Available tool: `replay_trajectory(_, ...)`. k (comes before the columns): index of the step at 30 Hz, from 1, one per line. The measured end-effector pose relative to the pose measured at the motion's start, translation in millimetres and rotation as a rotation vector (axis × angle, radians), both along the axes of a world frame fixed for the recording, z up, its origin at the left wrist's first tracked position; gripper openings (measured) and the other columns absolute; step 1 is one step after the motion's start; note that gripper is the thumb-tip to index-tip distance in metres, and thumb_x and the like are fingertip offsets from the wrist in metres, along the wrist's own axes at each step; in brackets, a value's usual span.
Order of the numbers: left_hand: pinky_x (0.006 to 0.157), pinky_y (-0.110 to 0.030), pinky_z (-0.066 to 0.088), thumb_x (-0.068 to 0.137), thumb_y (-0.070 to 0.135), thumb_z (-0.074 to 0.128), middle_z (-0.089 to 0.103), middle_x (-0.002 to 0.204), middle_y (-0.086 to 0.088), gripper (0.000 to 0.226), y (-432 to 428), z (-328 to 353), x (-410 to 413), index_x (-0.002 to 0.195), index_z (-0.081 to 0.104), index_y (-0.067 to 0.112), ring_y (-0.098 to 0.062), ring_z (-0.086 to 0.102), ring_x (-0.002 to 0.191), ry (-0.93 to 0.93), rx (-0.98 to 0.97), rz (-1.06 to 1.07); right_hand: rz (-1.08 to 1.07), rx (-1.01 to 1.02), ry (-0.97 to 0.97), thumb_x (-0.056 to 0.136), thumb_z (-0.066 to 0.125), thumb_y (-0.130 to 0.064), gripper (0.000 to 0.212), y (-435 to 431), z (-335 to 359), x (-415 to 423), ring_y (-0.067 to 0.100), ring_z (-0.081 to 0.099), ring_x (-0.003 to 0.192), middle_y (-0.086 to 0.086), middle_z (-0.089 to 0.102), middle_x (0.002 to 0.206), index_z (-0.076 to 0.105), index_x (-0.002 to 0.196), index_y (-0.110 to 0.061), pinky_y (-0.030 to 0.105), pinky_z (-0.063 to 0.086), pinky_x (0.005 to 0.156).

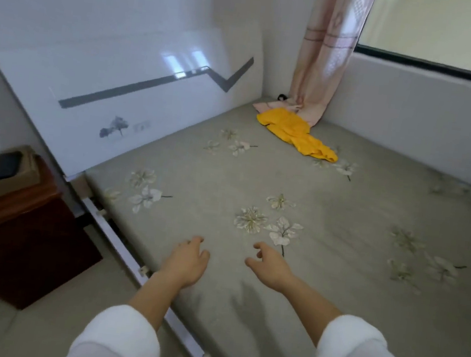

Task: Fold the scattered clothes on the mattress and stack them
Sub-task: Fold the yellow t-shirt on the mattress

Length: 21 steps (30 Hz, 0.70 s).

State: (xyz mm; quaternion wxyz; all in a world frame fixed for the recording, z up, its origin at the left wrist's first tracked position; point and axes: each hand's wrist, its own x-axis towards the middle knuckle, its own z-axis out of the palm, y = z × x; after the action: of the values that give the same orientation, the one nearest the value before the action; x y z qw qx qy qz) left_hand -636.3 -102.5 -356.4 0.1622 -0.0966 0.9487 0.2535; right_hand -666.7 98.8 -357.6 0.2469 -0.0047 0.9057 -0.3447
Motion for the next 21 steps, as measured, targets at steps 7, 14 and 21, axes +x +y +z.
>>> replay_trajectory(7,0.107,-0.044,0.034,0.101,0.034,0.034,0.039,0.145,-0.017,0.049,-74,-8,-144,0.145,0.030,0.014,-0.034,0.039,0.130,-0.008,-0.049,-0.070,-0.068,0.000,0.041,0.094,0.053,-0.034,0.056,-61,-5,-120,0.025,0.046,0.128,0.008,0.045,0.143,0.037,0.143,-0.013,0.031,0.037,0.100)
replay_trajectory(14,0.109,-0.041,0.032,0.101,0.031,0.035,0.038,0.146,-0.015,0.048,-133,-79,-276,0.146,0.031,0.012,-0.030,0.036,0.133,-0.142,-0.111,-0.282,-0.315,-0.013,-0.094,0.094,0.054,-0.031,0.054,-105,-81,-220,0.025,0.047,0.125,0.010,0.047,0.139,0.038,0.142,-0.011,0.030,0.037,0.096)
replay_trajectory(21,0.109,-0.036,0.028,0.102,0.030,0.033,0.035,0.148,-0.012,0.048,-173,-145,-426,0.145,0.031,0.009,-0.027,0.033,0.134,-0.257,-0.164,-0.555,-0.618,0.013,-0.190,0.095,0.053,-0.032,0.047,-145,-145,-311,0.028,0.051,0.119,0.012,0.051,0.132,0.044,0.136,-0.011,0.036,0.044,0.095)
